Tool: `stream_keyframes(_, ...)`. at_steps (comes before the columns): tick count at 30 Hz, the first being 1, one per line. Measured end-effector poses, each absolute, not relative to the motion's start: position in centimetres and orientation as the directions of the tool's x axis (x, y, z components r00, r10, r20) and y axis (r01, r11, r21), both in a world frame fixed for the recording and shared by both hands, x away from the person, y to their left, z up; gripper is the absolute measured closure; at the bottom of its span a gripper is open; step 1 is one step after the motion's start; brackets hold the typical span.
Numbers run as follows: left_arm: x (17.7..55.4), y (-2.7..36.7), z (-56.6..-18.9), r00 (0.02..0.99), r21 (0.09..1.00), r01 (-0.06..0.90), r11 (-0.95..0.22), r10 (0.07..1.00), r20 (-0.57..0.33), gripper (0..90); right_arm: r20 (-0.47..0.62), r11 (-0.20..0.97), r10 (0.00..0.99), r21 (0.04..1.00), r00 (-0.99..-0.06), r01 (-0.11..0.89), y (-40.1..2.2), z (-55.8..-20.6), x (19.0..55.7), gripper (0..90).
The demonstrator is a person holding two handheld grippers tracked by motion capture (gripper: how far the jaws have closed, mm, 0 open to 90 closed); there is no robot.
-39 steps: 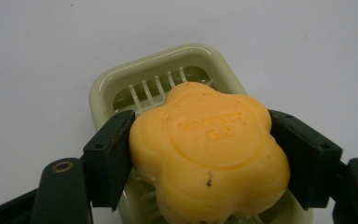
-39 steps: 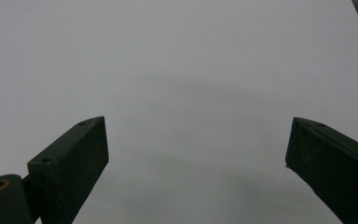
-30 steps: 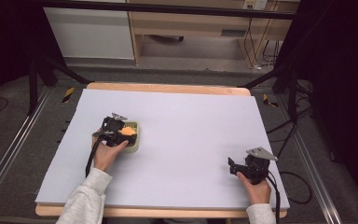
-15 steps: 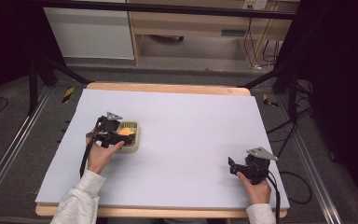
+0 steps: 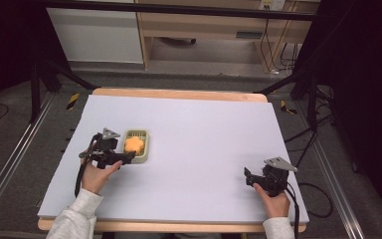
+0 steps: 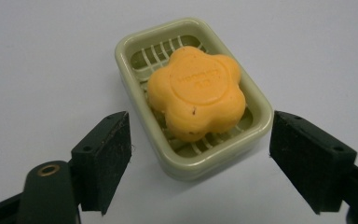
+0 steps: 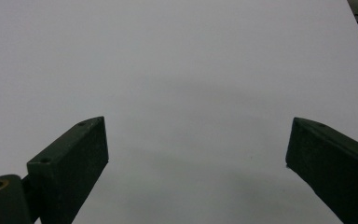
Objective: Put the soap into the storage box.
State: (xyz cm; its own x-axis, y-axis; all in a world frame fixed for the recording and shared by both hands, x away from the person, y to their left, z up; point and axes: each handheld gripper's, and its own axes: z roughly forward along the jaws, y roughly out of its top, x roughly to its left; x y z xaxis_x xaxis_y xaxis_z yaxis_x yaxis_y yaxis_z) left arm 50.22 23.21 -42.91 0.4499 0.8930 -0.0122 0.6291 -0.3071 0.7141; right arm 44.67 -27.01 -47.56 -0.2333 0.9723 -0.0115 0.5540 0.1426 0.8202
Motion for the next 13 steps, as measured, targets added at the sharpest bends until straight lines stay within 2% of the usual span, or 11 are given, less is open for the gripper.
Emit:
stream_keyframes(6,48.4,24.7,-43.6,0.443,0.749,0.600,-0.282,0.896,-0.017,27.5,0.002,0.129,0.974,0.815,-0.226,0.565,-27.4,-47.7,44.7,7.2)
stream_keyframes(13,46.7,26.6,-44.4,0.413,0.760,0.599,-0.251,0.910,-0.025,30.1,-0.006,0.133,0.976,0.810,-0.219,0.571,-27.6,-47.8,44.6,7.2)
